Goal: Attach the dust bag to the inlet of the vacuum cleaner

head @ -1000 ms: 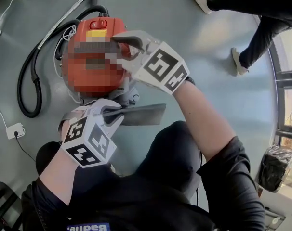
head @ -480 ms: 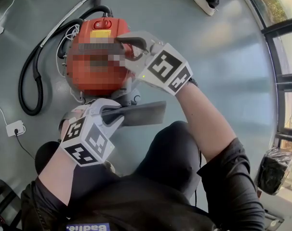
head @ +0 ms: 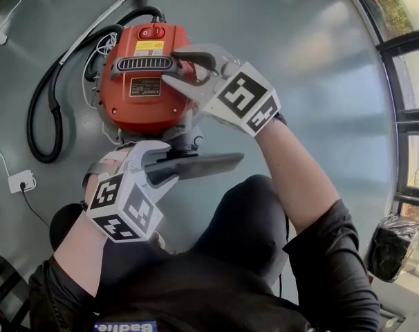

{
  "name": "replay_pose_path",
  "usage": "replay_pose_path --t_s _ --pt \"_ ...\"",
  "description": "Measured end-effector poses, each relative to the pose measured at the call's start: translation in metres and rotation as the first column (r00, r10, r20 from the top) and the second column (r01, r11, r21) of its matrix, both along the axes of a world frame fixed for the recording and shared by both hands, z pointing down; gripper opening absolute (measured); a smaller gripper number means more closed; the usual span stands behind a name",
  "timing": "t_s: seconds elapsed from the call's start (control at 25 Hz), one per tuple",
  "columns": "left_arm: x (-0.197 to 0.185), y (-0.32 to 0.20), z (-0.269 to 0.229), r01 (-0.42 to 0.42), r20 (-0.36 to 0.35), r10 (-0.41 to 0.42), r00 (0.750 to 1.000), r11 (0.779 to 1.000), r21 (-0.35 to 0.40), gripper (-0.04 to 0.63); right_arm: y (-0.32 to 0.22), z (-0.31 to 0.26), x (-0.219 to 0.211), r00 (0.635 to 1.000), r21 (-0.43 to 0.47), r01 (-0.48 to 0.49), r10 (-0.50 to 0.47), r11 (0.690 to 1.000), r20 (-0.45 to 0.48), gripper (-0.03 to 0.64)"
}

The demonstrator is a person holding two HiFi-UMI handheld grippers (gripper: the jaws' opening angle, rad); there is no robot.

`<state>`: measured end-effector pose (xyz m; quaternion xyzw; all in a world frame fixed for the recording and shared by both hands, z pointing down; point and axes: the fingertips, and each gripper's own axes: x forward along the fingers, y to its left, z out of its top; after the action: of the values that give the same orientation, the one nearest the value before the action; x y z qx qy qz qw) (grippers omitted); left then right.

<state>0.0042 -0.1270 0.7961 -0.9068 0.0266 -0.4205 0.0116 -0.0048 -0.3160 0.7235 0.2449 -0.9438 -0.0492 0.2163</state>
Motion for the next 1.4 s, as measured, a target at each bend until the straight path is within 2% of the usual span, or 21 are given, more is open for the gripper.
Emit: replay_pose_path --t_s 0.32,0.56,0.84,1.04,1.16,1.24,1.32,1.4 --pt "0.002 0.0 -0.017 0.002 -0.064 0.0 0.998 0.999 0.032 0.24 0.0 -0.001 0.002 1.0 0.013 0.001 -0.002 1.0 0.008 0.147" --pt "0.001 -0.002 -0.023 0.026 -0.106 -0.023 0.994 0.999 0.019 0.233 0.005 -0.013 0.014 0.998 0.012 -0.015 0.014 1.0 0.055 0.147" --pt "0.018 -0.003 -0.046 0.042 -0.192 -0.035 0.981 0.999 0.034 0.224 0.012 -0.043 0.062 0.976 0.008 -0.152 0.149 0.988 0.161 0.147" --pt "0.025 0.001 -0.058 0.059 -0.221 -0.052 0.974 0.998 0.026 0.214 0.028 -0.045 0.07 0.961 -0.048 -0.207 0.213 0.977 0.175 0.147" --pt "0.023 0.001 -0.054 0.089 -0.214 -0.087 0.973 0.996 0.004 0.195 0.035 -0.054 0.076 0.935 -0.113 -0.269 0.287 0.957 0.207 0.146" --pt "0.022 -0.001 -0.057 0.12 -0.205 -0.113 0.972 0.993 0.022 0.195 0.042 -0.063 0.083 0.907 -0.165 -0.327 0.358 0.931 0.223 0.146" --pt "0.019 0.0 -0.064 0.156 -0.178 -0.144 0.973 0.986 0.054 0.194 0.054 -0.068 0.086 0.889 -0.218 -0.369 0.411 0.903 0.2 0.147" --pt "0.014 0.005 -0.077 0.195 -0.157 -0.185 0.97 0.979 0.051 0.193 0.072 -0.076 0.079 0.898 -0.25 -0.373 0.415 0.894 0.147 0.147"
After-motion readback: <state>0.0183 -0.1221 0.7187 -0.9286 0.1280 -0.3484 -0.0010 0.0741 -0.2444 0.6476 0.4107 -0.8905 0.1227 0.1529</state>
